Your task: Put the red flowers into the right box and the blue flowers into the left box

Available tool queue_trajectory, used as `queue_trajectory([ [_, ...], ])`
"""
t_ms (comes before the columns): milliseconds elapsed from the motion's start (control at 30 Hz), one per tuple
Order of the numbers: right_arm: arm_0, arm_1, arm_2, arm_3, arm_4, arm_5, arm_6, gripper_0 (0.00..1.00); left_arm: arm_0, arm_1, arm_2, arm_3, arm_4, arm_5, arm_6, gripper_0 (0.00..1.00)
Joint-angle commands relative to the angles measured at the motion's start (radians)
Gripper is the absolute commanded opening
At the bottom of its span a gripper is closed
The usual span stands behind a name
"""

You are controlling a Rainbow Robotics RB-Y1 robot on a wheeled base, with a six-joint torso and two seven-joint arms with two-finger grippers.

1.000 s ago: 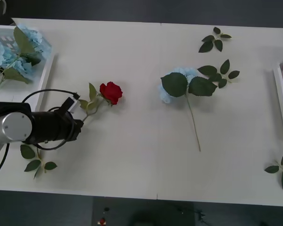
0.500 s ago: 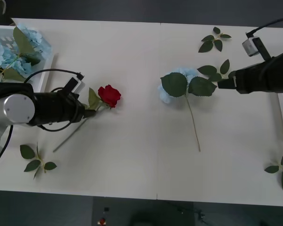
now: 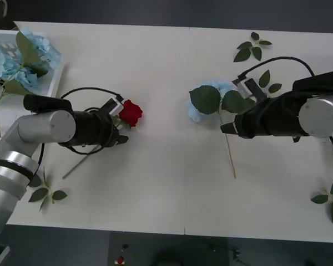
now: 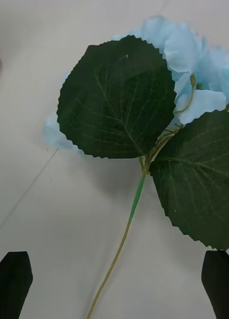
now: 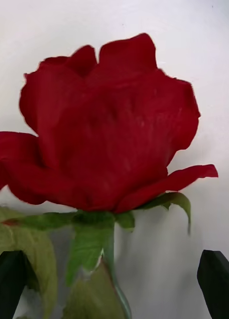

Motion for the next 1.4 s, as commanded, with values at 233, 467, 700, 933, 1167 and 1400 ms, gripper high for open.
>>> queue_trajectory([
  [233,-0.111,0.152,-0.013,0.158,0.155,-0.008,0.018,1.00,-0.016,-0.027,-0.029,-0.009,-0.064,-0.008,0.026,0.00],
  [467,-0.145,0.155,0.018,0.190,0.175,-0.015,0.013,1.00,-0.015,-0.026,-0.028,-0.011,0.037,-0.016,0.026,0.00],
  [700,-0.148,0.155,0.047,0.237,0.201,-0.042,0.016,1.00,-0.013,0.009,-0.012,-0.031,0.344,-0.034,0.011,0.00],
  [933,-0.148,0.133,0.049,0.220,0.178,-0.042,0.024,1.00,0.020,0.066,0.032,-0.146,0.596,-0.034,0.001,0.00],
  [1167,-0.145,0.034,-0.023,0.144,-0.161,0.016,0.036,1.00,0.045,0.078,0.066,-0.235,0.861,-0.036,-0.003,0.00],
  [1400,-0.099,-0.037,-0.175,0.118,-0.484,0.097,0.212,1.00,0.039,0.025,0.083,-0.307,1.025,-0.068,-0.020,0.00],
])
